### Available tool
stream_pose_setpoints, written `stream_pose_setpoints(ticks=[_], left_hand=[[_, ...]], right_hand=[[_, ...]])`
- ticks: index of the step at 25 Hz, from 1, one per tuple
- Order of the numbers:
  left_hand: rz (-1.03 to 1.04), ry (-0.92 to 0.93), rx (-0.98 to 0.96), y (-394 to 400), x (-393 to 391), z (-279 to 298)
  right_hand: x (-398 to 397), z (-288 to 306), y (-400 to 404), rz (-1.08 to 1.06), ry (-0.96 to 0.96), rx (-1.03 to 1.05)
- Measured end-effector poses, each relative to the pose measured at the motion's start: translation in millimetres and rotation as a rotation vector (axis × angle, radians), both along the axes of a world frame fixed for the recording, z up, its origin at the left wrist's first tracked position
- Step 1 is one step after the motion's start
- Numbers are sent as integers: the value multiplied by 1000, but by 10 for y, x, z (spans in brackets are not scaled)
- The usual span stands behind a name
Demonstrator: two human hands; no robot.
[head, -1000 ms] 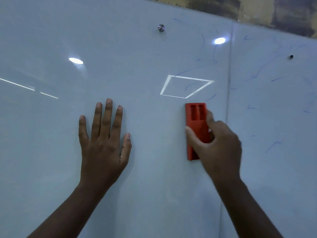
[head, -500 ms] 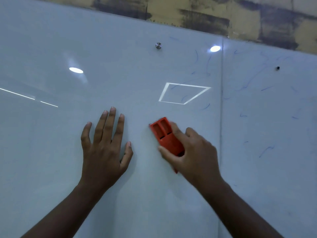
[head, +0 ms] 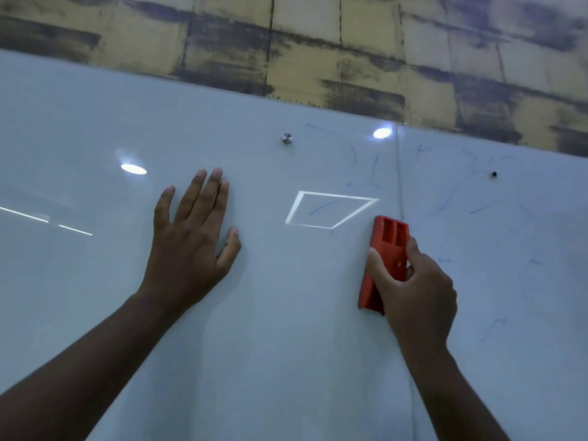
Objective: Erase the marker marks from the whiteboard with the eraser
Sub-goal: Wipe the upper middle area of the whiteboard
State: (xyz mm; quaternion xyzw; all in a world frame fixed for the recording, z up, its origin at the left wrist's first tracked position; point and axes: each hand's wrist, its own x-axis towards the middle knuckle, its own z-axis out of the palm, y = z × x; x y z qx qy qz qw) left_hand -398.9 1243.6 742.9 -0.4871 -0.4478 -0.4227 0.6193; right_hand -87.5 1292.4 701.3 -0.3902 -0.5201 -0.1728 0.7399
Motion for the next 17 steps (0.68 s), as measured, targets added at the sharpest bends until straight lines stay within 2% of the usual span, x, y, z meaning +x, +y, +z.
stream_pose_setpoints(ticks=[4, 8, 11, 15, 17], left_hand=[[-24, -18, 21, 60, 32, -13], [-23, -12, 18, 59, 10, -3], [-28, -5, 4, 70, 1, 6], [-34, -9, 15, 61, -20, -5], [-38, -2, 28, 60, -18, -1]], right_hand=[[-452, 210, -94, 3, -69, 56], [-990, 240, -272, 17, -339, 159], [-1094, 254, -305, 22, -484, 215], [-918, 508, -310, -46, -525, 199], [-694, 707, -265, -32, -433, 117]])
